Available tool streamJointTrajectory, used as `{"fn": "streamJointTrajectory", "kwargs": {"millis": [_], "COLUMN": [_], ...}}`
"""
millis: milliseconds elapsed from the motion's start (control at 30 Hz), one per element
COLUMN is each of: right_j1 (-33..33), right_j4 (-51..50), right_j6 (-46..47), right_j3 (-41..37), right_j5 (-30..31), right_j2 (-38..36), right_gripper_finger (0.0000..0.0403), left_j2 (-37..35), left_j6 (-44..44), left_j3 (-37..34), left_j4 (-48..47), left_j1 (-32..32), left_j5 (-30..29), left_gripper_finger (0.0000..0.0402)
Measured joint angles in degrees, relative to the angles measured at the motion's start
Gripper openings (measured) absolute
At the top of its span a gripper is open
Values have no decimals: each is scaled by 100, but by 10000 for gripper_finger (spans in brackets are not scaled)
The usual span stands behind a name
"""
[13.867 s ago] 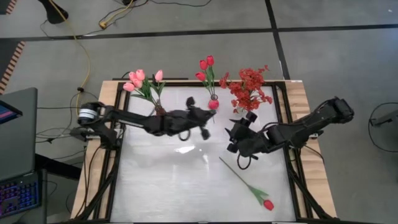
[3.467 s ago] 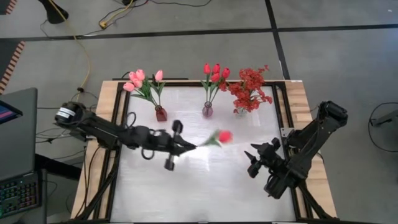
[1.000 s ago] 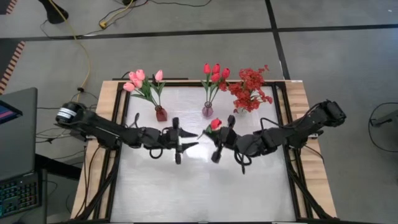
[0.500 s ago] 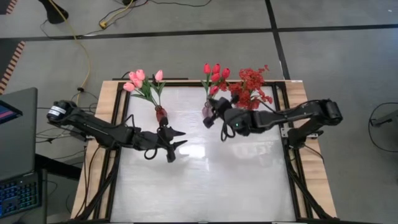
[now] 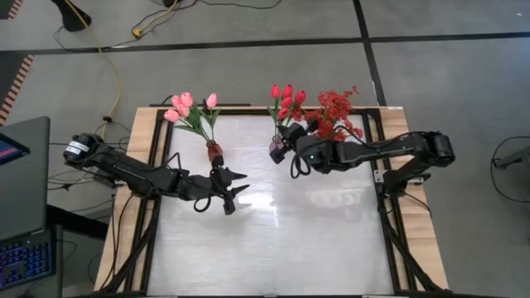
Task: Sort flowers into vase by color
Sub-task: Put the red tulip into the purple vase
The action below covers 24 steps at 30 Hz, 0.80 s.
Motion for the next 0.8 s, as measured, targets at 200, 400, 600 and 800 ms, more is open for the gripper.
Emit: {"fn": "streamJointTrajectory", "kwargs": {"millis": [200,400,600,800], "right_j1": [-155,-219,-263,-287], "right_j4": [-77,-88,-90,-239], "right_j6": [238,440,551,906], "right_j3": [0,0,0,-4], "right_j5": [-163,-185,-184,-190], "right_j2": [298,704,896,907], "right_gripper_finger": [22,22,23,23], "left_j2": [0,0,0,0], "left_j6": [2,2,4,4], "left_j3": [0,0,0,0], "left_j4": [11,-2,-7,-24], "left_j1": [0,2,2,2], "left_j5": [-11,-11,-9,-9], "left_gripper_finger": [137,137,137,137]}}
